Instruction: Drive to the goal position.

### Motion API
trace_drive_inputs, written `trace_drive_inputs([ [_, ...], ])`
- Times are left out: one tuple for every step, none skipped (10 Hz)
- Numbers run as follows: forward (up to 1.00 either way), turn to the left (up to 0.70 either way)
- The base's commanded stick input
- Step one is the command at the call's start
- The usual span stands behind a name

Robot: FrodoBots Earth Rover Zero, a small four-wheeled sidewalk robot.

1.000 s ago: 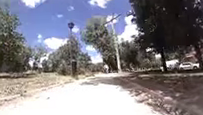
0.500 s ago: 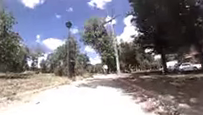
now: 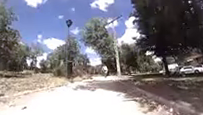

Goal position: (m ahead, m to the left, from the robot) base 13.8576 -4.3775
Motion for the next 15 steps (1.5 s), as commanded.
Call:
trace_drive_inputs([
  [0.70, 0.00],
  [0.70, 0.00],
  [0.70, 0.00],
  [0.70, 0.00],
  [0.70, 0.00],
  [0.70, 0.00],
  [0.70, 0.00],
  [0.70, 0.00],
  [0.70, 0.00],
  [0.70, 0.00],
  [0.70, 0.00],
  [0.70, 0.00],
  [0.70, 0.00],
  [0.70, 0.00],
  [0.70, 0.00],
])
